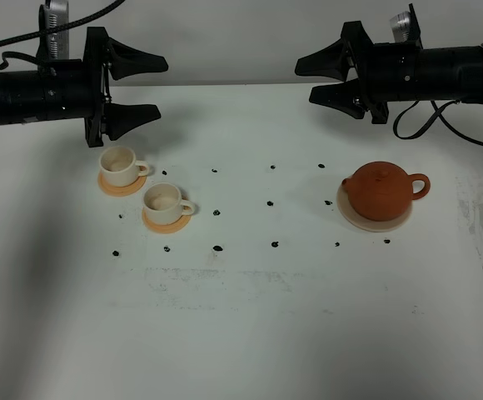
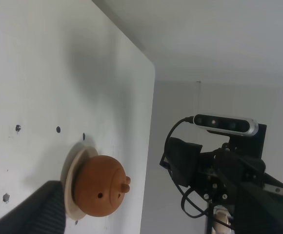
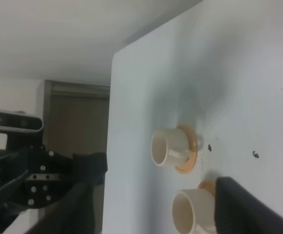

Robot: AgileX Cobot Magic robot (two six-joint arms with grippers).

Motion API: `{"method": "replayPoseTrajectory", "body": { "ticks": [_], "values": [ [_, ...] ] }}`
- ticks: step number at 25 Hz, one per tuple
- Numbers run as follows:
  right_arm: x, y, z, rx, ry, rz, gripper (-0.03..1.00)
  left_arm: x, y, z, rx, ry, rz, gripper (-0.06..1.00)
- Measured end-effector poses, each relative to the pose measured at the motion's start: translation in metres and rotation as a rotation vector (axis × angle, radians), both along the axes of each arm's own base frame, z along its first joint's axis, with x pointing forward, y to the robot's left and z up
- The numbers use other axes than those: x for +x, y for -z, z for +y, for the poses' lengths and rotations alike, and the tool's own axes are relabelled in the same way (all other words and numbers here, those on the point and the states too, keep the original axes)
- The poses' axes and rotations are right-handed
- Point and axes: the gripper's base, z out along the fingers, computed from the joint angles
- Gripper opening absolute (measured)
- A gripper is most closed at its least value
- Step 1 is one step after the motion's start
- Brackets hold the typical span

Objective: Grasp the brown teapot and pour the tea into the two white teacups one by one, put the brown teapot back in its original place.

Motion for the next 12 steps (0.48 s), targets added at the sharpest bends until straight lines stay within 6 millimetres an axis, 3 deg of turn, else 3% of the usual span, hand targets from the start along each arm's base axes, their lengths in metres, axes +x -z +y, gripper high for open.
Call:
{"method": "replayPoseTrajectory", "body": {
  "ticks": [12],
  "values": [
    [0.0000, 0.0000, 0.0000, 0.000, 0.000, 0.000, 0.52, -0.0001, 0.0000, 0.0000, -0.001, 0.001, 0.000, 0.67]
  ]
}}
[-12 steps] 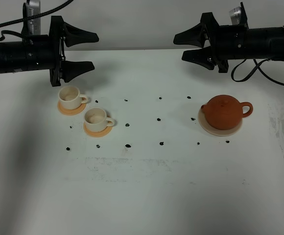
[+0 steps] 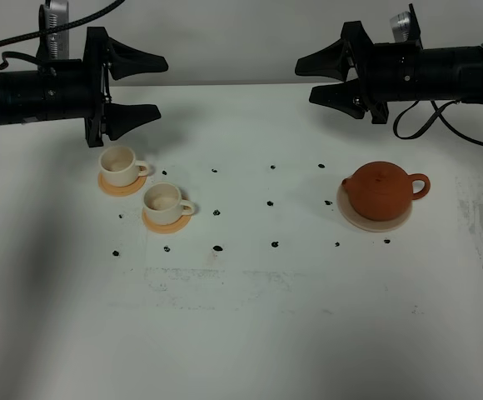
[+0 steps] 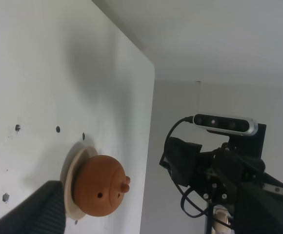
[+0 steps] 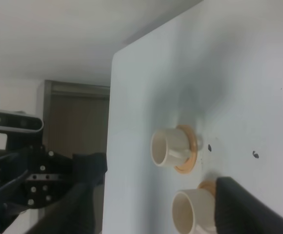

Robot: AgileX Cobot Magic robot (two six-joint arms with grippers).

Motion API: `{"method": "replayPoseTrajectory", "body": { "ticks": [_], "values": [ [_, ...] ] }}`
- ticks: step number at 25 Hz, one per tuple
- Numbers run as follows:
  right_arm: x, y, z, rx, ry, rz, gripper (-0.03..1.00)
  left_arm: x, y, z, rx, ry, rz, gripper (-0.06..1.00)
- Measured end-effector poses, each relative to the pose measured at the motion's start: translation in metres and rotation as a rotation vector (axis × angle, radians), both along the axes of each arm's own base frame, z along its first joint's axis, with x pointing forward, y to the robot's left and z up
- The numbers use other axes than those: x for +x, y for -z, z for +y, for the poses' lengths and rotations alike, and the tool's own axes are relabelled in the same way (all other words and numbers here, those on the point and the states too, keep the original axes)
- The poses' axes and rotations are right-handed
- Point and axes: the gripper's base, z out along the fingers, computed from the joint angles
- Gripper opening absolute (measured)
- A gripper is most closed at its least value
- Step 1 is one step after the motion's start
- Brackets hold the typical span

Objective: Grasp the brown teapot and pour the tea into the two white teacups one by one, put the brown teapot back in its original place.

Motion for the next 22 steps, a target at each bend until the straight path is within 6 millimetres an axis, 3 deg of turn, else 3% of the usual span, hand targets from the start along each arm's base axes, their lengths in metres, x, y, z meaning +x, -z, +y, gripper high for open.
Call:
{"method": "replayPoseTrajectory", "body": {
  "ticks": [9, 12, 22],
  "values": [
    [0.002, -0.001, -0.003, -0.089, -0.001, -0.099, 0.52, 0.000, -0.005, 0.001, 0.078, 0.023, -0.107, 0.67],
    [0.002, -0.011, -0.009, -0.219, 0.029, -0.165, 0.53, -0.003, -0.021, 0.004, 0.167, 0.022, -0.176, 0.67],
    [-0.010, -0.057, -0.036, -0.665, 0.122, -0.293, 0.53, -0.025, -0.085, 0.027, 0.693, -0.006, -0.378, 0.67]
  ]
}}
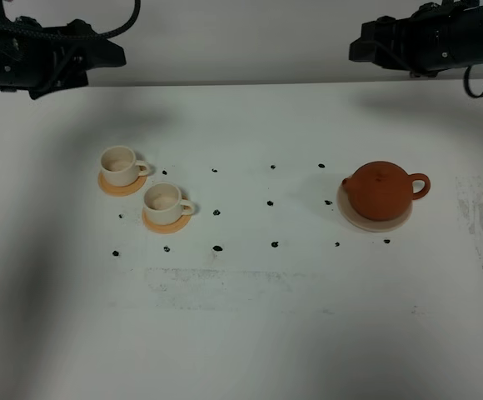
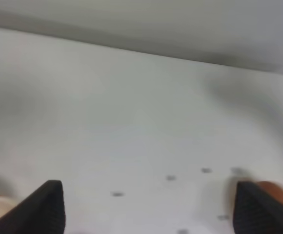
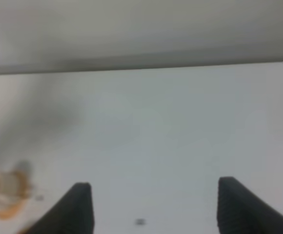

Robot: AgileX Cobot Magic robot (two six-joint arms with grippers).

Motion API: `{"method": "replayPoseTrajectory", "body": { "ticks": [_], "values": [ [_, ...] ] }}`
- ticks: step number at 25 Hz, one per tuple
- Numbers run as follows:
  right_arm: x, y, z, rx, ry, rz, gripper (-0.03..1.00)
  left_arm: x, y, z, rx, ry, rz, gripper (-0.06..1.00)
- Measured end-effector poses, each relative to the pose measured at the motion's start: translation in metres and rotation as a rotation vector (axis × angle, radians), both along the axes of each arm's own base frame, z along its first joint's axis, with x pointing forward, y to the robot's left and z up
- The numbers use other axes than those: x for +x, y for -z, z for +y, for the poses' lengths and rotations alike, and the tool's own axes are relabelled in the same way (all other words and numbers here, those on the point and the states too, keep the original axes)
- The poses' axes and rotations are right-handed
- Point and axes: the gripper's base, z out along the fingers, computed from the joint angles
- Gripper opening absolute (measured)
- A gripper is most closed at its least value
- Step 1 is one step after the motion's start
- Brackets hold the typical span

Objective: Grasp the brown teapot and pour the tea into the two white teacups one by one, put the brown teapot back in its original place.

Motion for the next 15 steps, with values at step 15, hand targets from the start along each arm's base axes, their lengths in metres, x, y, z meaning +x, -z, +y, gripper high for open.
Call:
{"method": "replayPoseTrajectory", "body": {
  "ticks": [15],
  "values": [
    [-0.055, -0.108, -0.032, -0.379, 0.157, -0.209, 0.53, -0.087, -0.028, 0.005, 0.381, -0.265, -0.326, 0.67]
  ]
}}
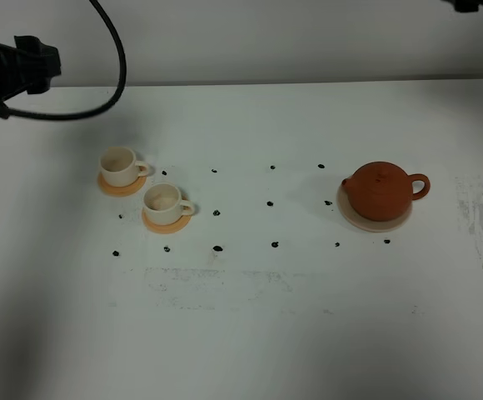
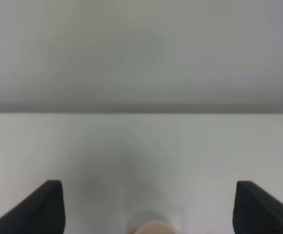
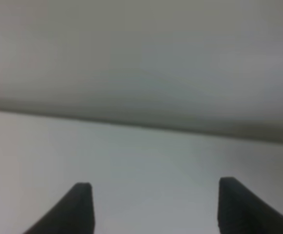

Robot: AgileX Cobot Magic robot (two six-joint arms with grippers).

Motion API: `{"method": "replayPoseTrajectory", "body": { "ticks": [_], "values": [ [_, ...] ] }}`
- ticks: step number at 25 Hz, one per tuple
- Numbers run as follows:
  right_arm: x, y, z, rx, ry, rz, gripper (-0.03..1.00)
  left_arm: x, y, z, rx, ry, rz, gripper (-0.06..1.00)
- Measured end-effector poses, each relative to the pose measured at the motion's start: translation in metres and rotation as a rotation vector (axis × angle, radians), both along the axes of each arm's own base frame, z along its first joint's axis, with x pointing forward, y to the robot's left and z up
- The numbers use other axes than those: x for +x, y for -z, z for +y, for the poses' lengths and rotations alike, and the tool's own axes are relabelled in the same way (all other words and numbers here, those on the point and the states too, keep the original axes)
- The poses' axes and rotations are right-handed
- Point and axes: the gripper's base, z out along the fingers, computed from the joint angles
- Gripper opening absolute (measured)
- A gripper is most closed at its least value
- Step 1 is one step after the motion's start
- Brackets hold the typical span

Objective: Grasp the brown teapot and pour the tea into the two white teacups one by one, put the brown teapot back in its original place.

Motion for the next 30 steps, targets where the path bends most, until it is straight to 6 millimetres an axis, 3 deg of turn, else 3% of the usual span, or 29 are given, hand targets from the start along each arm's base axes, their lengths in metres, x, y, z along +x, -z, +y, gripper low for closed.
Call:
{"method": "replayPoseTrajectory", "body": {
  "ticks": [3, 7, 13, 18, 25, 30],
  "values": [
    [-0.015, -0.023, -0.002, -0.028, 0.007, -0.064, 0.53, -0.036, -0.013, -0.004, 0.012, -0.009, -0.085, 0.67],
    [-0.023, -0.033, -0.003, -0.036, 0.010, -0.090, 0.53, -0.087, -0.025, 0.002, 0.007, -0.018, -0.170, 0.67],
    [-0.026, -0.023, 0.000, -0.013, 0.005, -0.067, 0.53, -0.159, -0.039, 0.003, -0.028, 0.058, -0.256, 0.67],
    [-0.031, -0.008, 0.016, -0.017, -0.031, -0.109, 0.53, -0.211, -0.052, -0.001, -0.038, 0.193, -0.265, 0.67],
    [-0.035, -0.006, 0.049, -0.007, -0.114, -0.145, 0.53, -0.258, -0.031, 0.014, 0.066, 0.102, -0.011, 0.67],
    [-0.038, -0.008, 0.072, 0.001, -0.172, -0.169, 0.53, -0.293, -0.019, 0.014, 0.069, 0.108, 0.097, 0.67]
  ]
}}
